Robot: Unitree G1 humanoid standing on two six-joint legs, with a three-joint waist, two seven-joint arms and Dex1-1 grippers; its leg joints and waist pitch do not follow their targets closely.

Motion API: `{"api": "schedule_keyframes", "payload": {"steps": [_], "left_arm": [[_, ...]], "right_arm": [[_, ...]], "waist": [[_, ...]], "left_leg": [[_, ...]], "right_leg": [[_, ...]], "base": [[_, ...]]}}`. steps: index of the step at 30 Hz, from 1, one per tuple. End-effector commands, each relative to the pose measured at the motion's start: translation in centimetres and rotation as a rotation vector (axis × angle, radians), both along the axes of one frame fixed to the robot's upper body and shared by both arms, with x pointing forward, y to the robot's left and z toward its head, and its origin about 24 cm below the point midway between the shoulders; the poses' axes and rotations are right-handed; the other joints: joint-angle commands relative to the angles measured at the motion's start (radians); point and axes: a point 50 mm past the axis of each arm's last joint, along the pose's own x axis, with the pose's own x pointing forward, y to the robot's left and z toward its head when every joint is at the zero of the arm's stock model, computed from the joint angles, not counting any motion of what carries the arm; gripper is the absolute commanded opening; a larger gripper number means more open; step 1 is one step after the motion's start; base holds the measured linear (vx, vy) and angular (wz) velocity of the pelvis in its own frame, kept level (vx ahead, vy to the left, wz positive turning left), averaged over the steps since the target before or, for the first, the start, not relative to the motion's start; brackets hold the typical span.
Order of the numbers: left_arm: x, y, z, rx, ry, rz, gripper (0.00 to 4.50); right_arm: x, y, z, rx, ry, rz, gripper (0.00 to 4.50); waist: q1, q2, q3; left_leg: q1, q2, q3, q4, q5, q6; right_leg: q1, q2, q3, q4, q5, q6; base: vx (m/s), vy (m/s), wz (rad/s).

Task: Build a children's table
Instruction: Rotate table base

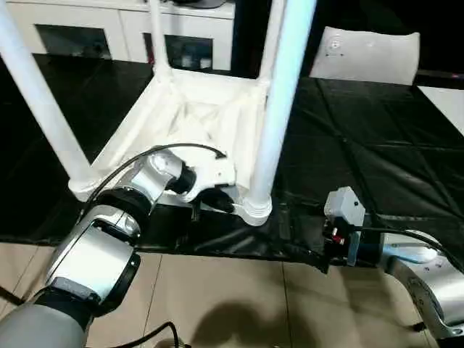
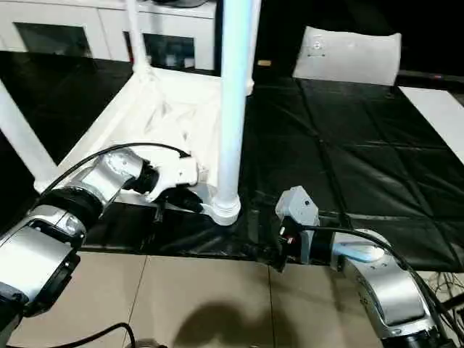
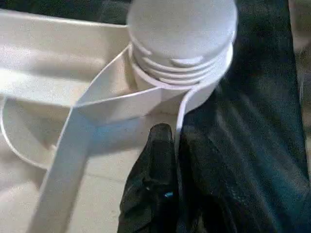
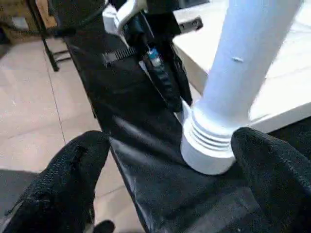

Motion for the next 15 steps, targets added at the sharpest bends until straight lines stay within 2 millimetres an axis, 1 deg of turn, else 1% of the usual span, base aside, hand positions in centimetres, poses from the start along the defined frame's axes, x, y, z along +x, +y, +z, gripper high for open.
{"api": "schedule_keyframes", "payload": {"steps": [1,2,3,4,5,6,7,8,9,10,11,12,13,14,15], "left_arm": [[0.1,1.6,-1.1,-0.040,0.039,0.194,0.01],[0.3,1.7,-1.0,-0.087,0.021,0.287,0.01],[0.3,1.9,-1.0,-0.098,0.007,0.314,0.01],[0.1,1.9,-1.1,-0.099,0.008,0.320,0.01],[0.0,2.0,-1.1,-0.098,0.010,0.321,0.01],[-0.6,1.8,-1.3,-0.102,-0.009,0.294,0.01],[-1.3,1.4,-1.5,-0.119,-0.002,0.258,0.01],[-1.6,1.3,-1.6,-0.123,0.005,0.248,0.01],[-1.9,1.2,-1.7,-0.122,-0.012,0.214,0.01],[-2.0,1.1,-1.7,-0.121,-0.018,0.204,0.01],[-2.1,1.1,-1.7,-0.120,-0.028,0.190,0.01],[-2.5,1.0,-1.7,-0.121,-0.032,0.159,0.01],[-2.9,1.0,-1.8,-0.120,-0.050,0.116,0.01],[-3.7,1.1,-1.9,-0.114,-0.063,0.061,0.01],[-3.9,1.3,-2.0,-0.113,-0.063,0.052,0.01]], "right_arm": [[0.2,-0.1,0.7,0.002,-0.023,-0.002,4.50],[0.1,0.1,0.6,0.001,-0.020,0.004,4.50],[0.0,0.2,0.5,0.003,-0.018,0.007,4.50],[0.0,0.3,0.5,0.005,-0.017,0.009,4.50],[0.0,0.3,0.5,0.005,-0.017,0.009,4.50],[0.0,0.5,0.4,0.007,-0.016,0.010,4.50],[-0.1,0.6,0.3,0.008,-0.013,0.012,4.50],[-0.1,0.6,0.3,0.008,-0.012,0.013,4.50],[-0.1,0.6,0.2,0.008,-0.011,0.012,4.50],[-0.1,0.7,0.2,0.008,-0.011,0.012,4.50],[-0.1,0.7,0.2,0.008,-0.010,0.011,4.50],[-0.1,0.7,0.2,0.004,-0.009,0.009,4.50],[0.0,0.6,0.1,-0.003,-0.008,0.000,4.50],[0.1,0.5,-0.1,-0.020,-0.007,-0.016,4.50],[0.2,0.4,-0.1,-0.027,-0.007,-0.022,4.50]], "waist": [[0.015,0.002,-0.061],[0.011,0.003,-0.062],[0.005,0.001,-0.063],[0.003,0.001,-0.065],[0.001,0.001,-0.066],[0.000,-0.002,-0.066],[-0.002,0.002,-0.067],[-0.002,0.004,-0.067],[0.000,0.001,-0.065],[0.003,0.004,-0.065],[0.007,0.003,-0.064],[0.007,0.000,-0.063],[0.007,-0.002,-0.061],[0.010,0.001,-0.062],[0.007,0.001,-0.060]], "left_leg": [[-0.003,0.076,-0.043,-0.066,-0.093,0.074],[-0.005,0.078,-0.043,-0.064,-0.092,0.073],[-0.009,0.077,-0.044,-0.064,-0.088,0.078],[-0.009,0.078,-0.044,-0.063,-0.082,0.080],[-0.011,0.075,-0.042,-0.061,-0.066,0.089],[-0.010,0.075,-0.040,-0.060,-0.062,0.092],[-0.010,0.082,-0.042,-0.062,-0.047,0.097],[-0.006,0.080,-0.039,-0.061,-0.047,0.102],[-0.004,0.079,-0.037,-0.061,-0.050,0.107],[-0.003,0.082,-0.038,-0.062,-0.055,0.106],[0.002,0.081,-0.036,-0.062,-0.064,0.105],[0.001,0.081,-0.036,-0.064,-0.068,0.103],[-0.002,0.083,-0.038,-0.067,-0.074,0.098],[-0.002,0.087,-0.043,-0.069,-0.081,0.088],[-0.001,0.086,-0.041,-0.071,-0.090,0.080]], "right_leg": [[0.063,-0.131,0.078,-0.088,-0.176,-0.145],[0.064,-0.132,0.077,-0.082,-0.156,-0.157],[0.066,-0.131,0.076,-0.082,-0.143,-0.164],[0.067,-0.131,0.076,-0.081,-0.133,-0.164],[0.067,-0.129,0.077,-0.079,-0.114,-0.165],[0.065,-0.127,0.077,-0.079,-0.110,-0.165],[0.063,-0.130,0.079,-0.073,-0.085,-0.172],[0.058,-0.125,0.079,-0.075,-0.080,-0.174],[0.055,-0.123,0.080,-0.078,-0.087,-0.172],[0.055,-0.125,0.080,-0.077,-0.094,-0.173],[0.051,-0.124,0.081,-0.080,-0.109,-0.168],[0.052,-0.123,0.082,-0.079,-0.114,-0.166],[0.052,-0.123,0.081,-0.080,-0.129,-0.159],[0.054,-0.129,0.082,-0.078,-0.141,-0.152],[0.051,-0.127,0.082,-0.079,-0.157,-0.144]], "base": [[0.000,0.000,0.00],[0.000,0.000,0.00],[0.000,0.000,0.00],[0.000,0.000,0.00],[0.000,0.000,0.00],[0.000,0.000,0.00],[0.000,0.000,0.00],[0.000,0.000,0.00],[0.000,0.000,0.00],[0.000,0.000,0.00],[0.000,0.000,0.00],[0.000,0.000,0.00],[0.000,0.000,0.00],[0.000,0.000,0.00],[0.000,0.000,0.00]]}}
